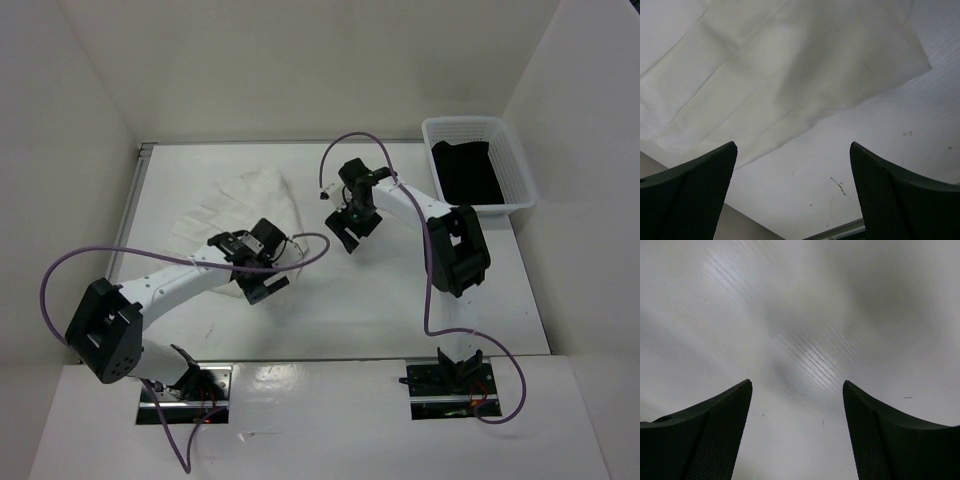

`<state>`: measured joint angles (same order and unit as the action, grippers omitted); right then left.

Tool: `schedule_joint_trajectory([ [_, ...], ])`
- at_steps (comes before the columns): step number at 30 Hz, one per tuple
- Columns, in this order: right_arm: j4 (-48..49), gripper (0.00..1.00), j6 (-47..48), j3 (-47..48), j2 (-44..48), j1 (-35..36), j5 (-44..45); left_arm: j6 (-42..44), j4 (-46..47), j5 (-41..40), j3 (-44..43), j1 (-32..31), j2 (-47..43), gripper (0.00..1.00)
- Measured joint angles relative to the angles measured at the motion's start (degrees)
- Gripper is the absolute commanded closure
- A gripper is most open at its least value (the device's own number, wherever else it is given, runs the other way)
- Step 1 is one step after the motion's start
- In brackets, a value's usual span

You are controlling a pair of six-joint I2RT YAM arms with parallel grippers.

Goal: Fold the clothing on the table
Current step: Flatten the skirt out

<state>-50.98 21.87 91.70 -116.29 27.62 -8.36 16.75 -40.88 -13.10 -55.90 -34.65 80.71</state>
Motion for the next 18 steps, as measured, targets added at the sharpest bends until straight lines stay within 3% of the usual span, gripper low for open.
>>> schedule_joint_trajectory([
  [11,-0.02,0.21,-0.44,0.02,0.0,-0.26,0.0,-1.05,2.45,-9.05,3.02,-16.28,0.24,0.01],
  [18,0.02,0.21,-0.55,0.02,0.0,-0.26,0.02,-3.17,6.16,-11.85,6.38,-22.03,3.89,0.02],
])
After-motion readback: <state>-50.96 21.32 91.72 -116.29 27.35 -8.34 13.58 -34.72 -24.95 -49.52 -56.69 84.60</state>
